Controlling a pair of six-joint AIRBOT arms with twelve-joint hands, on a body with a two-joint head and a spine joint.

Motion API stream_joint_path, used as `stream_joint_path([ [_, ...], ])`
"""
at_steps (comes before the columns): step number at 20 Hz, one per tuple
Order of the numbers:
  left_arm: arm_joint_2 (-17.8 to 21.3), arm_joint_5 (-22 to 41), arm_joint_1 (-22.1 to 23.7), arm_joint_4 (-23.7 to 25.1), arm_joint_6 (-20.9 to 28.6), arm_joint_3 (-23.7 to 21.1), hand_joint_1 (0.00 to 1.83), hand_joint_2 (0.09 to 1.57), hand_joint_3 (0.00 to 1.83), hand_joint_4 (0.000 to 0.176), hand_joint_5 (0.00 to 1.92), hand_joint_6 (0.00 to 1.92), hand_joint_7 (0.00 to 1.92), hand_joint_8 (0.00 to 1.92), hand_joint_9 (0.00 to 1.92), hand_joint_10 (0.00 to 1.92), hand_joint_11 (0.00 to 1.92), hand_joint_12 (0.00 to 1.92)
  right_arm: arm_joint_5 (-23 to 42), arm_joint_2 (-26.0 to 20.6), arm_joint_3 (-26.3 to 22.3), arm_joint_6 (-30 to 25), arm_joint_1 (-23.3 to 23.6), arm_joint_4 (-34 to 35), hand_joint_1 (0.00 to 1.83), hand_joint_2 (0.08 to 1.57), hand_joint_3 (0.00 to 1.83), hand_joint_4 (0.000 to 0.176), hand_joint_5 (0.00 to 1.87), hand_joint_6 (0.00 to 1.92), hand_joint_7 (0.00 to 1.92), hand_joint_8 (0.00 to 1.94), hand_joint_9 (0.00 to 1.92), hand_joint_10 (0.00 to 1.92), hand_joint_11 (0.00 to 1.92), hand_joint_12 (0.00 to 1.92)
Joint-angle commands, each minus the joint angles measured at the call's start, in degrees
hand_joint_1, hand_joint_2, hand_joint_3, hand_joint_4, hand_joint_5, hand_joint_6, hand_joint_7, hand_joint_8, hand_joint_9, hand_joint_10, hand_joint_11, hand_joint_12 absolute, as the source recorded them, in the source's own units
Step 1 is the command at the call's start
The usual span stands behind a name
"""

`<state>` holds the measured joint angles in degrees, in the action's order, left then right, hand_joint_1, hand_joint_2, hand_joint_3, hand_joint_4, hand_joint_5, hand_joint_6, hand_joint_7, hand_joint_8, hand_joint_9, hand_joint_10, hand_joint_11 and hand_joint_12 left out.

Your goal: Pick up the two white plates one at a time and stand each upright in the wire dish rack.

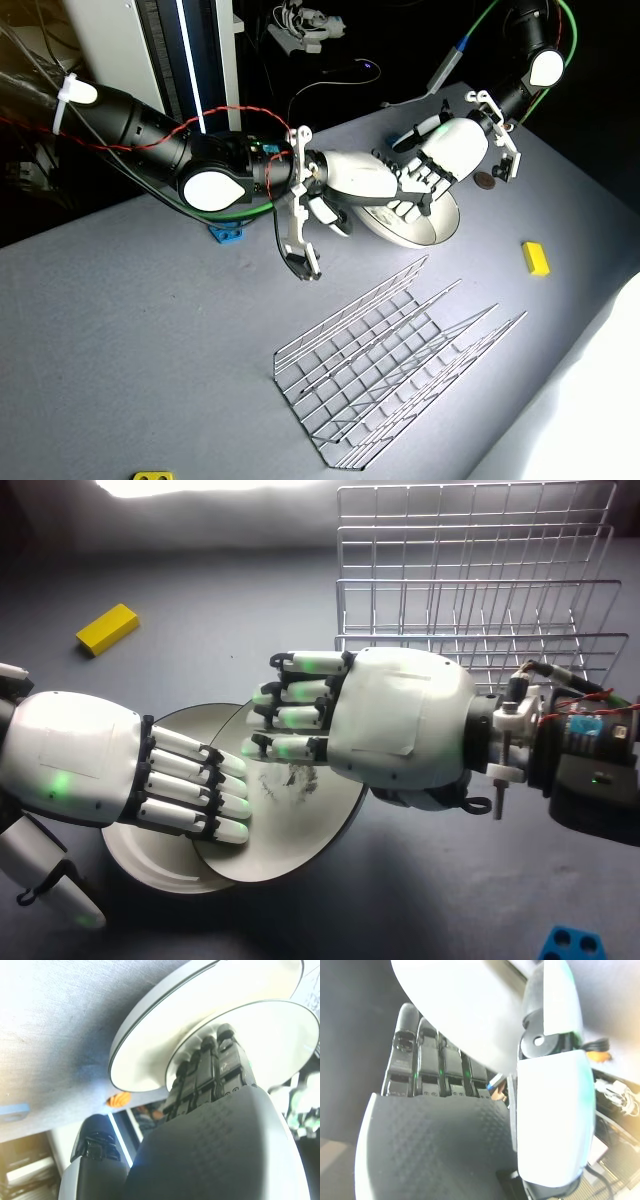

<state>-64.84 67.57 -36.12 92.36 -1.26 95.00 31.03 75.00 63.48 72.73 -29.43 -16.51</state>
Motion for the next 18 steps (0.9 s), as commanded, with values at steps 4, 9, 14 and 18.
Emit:
stream_joint_path([
  [4, -0.9, 0.96, -0.21, 0.21, 0.01, -0.13, 0.0, 1.16, 0.0, 0.0, 0.03, 0.0, 0.01, 0.0, 0.0, 0.0, 0.01, 0.04, 2.23, 1.86, 1.01, 0.12, 2.39, 3.27, 1.31, 1.03, 0.01, 0.0, 0.65, 0.03, 0.67, 0.02, 0.62, 0.07, 0.17, 1.22],
  [9, -0.87, 0.96, -0.43, 0.19, 0.04, -0.15, 0.0, 1.17, 0.0, 0.0, 0.02, 0.0, 0.0, 0.0, 0.0, 0.0, 0.0, 0.04, 2.13, 2.26, 1.35, 0.09, 3.46, 3.27, 1.37, 1.1, 0.0, 0.0, 0.99, 0.97, 1.03, 0.88, 0.9, 1.07, 0.84, 1.0],
  [14, -0.46, 0.79, -0.65, -0.66, 1.04, -0.55, 0.0, 1.17, 0.0, 0.0, 0.02, 0.0, 0.01, 0.0, 0.0, 0.0, 0.0, 0.04, 1.71, 1.95, 1.24, -0.2, 4.44, 3.26, 1.39, 1.07, 0.0, 0.0, 1.04, 0.88, 1.08, 0.79, 0.98, 1.04, 0.93, 1.05],
  [18, 1.61, 1.02, 0.63, -5.83, 2.52, -1.36, 0.0, 1.17, 0.0, 0.0, 0.02, 0.01, 0.01, 0.0, 0.0, 0.0, 0.0, 0.02, -0.09, 0.31, 0.06, -3.65, 6.25, 1.82, 1.39, 1.07, 0.0, 0.0, 1.02, 0.9, 1.09, 0.78, 1.0, 1.03, 0.94, 1.03],
])
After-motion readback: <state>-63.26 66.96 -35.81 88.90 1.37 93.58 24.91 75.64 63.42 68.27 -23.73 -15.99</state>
